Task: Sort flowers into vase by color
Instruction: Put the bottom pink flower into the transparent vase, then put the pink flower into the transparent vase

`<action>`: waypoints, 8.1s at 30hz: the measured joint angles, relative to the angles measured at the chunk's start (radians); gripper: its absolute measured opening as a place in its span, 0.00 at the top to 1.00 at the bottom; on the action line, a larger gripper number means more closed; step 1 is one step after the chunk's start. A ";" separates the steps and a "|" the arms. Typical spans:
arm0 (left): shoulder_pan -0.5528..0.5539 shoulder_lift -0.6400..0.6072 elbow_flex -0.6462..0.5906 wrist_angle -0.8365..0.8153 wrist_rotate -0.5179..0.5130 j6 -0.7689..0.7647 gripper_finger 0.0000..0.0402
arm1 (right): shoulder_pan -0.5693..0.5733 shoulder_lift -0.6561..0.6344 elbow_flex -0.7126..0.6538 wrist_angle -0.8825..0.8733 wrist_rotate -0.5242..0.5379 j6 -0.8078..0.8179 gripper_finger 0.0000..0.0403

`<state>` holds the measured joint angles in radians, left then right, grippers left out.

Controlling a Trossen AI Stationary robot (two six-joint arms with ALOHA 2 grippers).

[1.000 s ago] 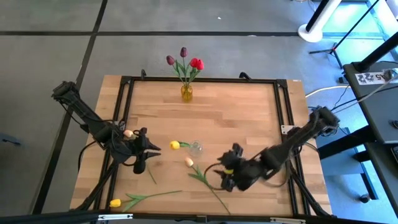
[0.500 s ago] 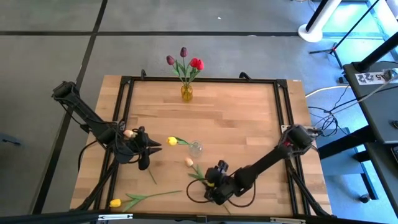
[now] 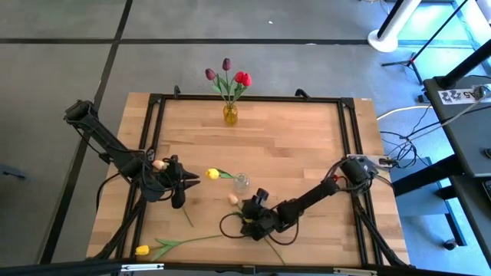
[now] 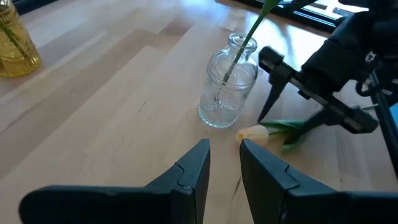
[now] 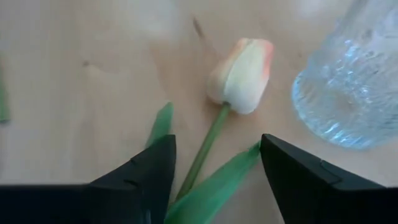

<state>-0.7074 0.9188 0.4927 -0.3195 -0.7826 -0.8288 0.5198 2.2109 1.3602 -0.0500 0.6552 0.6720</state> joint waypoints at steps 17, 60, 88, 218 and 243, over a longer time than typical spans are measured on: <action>0.000 0.000 0.000 -0.002 -0.044 0.000 0.79 | -0.034 -0.069 -0.003 0.067 -0.148 -0.085 0.94; 0.006 0.125 -0.001 0.133 0.112 -0.110 0.79 | -0.317 -0.298 -0.265 1.590 -0.528 -0.885 0.98; -0.002 0.165 0.108 -0.575 0.411 -0.759 0.72 | -0.219 -0.485 -0.360 1.181 -0.299 -1.016 0.33; 0.419 0.629 0.388 1.383 0.300 1.112 0.99 | 0.304 -0.964 -0.448 0.706 0.385 -1.096 0.20; 0.439 0.613 0.388 1.211 0.231 0.856 0.77 | 0.304 -0.964 -0.449 0.702 0.428 -1.101 0.20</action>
<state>-0.2689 1.5320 0.8803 0.8912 -0.5518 0.0268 0.8242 1.2472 0.9115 0.6525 1.0828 -0.4290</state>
